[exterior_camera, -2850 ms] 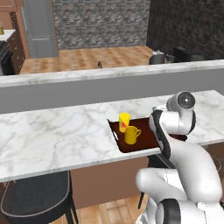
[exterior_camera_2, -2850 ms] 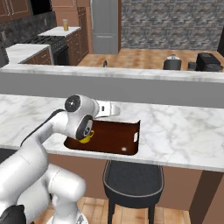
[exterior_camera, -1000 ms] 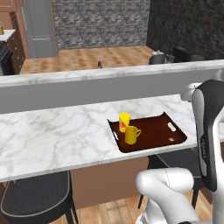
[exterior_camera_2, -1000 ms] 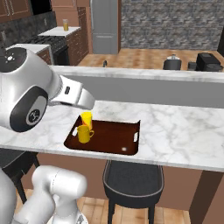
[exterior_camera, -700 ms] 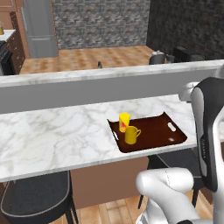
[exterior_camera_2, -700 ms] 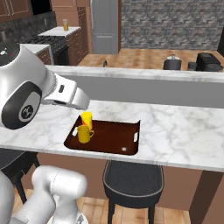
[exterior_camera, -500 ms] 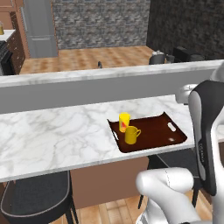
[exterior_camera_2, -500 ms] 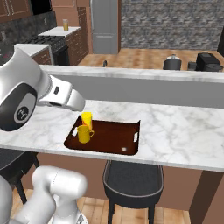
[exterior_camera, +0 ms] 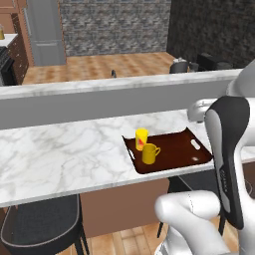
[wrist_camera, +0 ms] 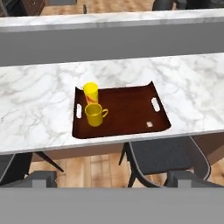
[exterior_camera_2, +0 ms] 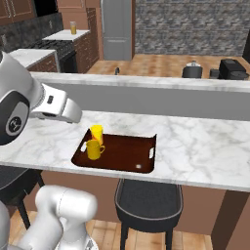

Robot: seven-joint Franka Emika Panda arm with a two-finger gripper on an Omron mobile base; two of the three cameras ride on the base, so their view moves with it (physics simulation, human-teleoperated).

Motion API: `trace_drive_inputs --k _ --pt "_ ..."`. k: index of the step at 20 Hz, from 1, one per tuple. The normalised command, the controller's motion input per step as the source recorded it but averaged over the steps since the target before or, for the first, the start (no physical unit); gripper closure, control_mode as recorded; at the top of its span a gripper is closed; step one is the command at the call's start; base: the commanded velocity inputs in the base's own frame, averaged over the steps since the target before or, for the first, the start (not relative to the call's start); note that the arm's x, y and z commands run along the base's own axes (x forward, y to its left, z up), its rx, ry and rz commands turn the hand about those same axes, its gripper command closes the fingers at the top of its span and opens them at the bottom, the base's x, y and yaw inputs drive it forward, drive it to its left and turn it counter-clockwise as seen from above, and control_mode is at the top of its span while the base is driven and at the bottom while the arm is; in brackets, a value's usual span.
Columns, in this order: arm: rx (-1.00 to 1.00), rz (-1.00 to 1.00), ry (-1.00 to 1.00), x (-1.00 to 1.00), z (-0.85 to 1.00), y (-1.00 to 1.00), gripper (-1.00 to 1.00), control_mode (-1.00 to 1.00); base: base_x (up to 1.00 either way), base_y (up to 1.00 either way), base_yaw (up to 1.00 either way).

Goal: There is a tray on the dining counter. Grab the cup, mug, and pitcher and place them on the tray. The pitcher may be placed next to the tray if it cannot fit the tray.

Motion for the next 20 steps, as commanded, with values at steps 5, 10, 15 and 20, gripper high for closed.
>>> trace_drive_inputs --k 5,10,15,20 --pt "0.0 0.05 0.01 0.0 -0.06 0.06 -1.0 1.0 -0.17 -0.1 0.02" --pt "0.0 0.0 0.0 0.0 0.0 0.0 -1.0 1.0 -0.69 -0.91 -0.01" --pt "0.0 0.0 0.0 0.0 0.0 0.0 -1.0 1.0 -0.62 -1.0 -0.07" --pt "0.0 0.0 0.0 0.0 0.0 0.0 -1.0 1.0 -0.49 -1.0 -0.1"
